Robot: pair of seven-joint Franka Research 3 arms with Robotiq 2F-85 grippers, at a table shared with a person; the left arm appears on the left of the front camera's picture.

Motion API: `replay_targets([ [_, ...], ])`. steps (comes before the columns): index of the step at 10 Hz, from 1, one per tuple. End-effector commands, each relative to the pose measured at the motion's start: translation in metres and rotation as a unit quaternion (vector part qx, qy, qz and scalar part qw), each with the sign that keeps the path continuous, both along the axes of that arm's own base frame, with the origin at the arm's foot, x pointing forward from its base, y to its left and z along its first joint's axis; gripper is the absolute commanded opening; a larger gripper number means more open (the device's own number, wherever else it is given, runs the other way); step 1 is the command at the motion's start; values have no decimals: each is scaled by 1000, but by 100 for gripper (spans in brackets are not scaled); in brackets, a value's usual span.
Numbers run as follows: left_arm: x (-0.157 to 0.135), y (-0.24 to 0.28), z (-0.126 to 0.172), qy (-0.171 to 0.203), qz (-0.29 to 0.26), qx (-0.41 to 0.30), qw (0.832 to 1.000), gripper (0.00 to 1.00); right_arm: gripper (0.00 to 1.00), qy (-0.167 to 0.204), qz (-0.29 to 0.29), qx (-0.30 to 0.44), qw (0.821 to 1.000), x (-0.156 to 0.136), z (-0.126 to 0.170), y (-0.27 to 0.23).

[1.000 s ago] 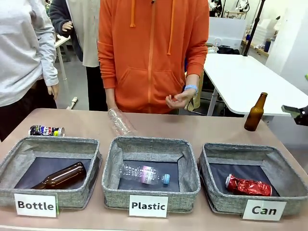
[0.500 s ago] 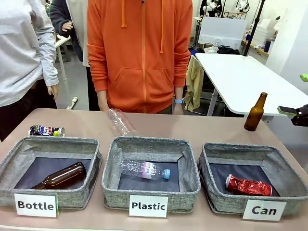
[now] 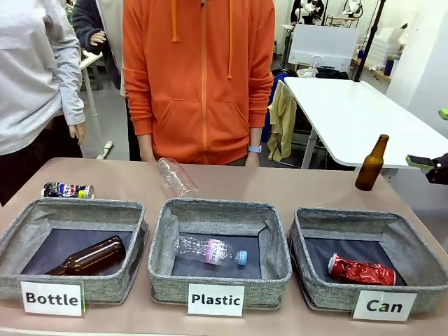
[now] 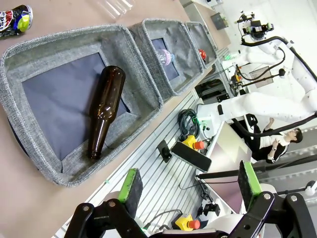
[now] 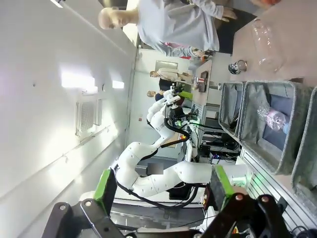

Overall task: Sort the can waste into the basket.
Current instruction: Pick up the can waste from the table and place it in the right Fabric basket.

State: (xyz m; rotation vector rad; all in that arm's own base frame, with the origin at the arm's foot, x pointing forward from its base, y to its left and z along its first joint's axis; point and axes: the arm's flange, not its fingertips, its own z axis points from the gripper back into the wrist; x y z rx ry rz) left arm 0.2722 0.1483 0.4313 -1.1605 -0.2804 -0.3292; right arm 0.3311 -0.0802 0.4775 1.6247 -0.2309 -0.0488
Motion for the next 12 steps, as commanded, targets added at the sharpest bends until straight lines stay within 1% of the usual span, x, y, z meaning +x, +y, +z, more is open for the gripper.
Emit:
replay_targets([
  [1, -2, 0, 3, 2, 0, -5, 1000, 100, 100, -13, 7, -2, 1000, 0, 0, -4],
  [8, 0, 0, 0, 0, 0, 0, 1000, 100, 100, -13, 7, -2, 1000, 0, 0, -4],
  [9, 9, -7, 10, -12, -20, 43, 999, 100, 100, -13, 7, -2, 1000, 0, 0, -4],
  [10, 22, -17, 23, -34, -32, 91, 995, 100, 100, -13, 7, -2, 1000, 0, 0, -4],
  [11, 36, -27, 36, -39, -47, 137, 989, 100, 100, -13, 7, -2, 1000, 0, 0, -4],
  [12, 60, -41, 50, -48, -43, 186, 980, 100, 100, -13, 7, -2, 1000, 0, 0, -4],
])
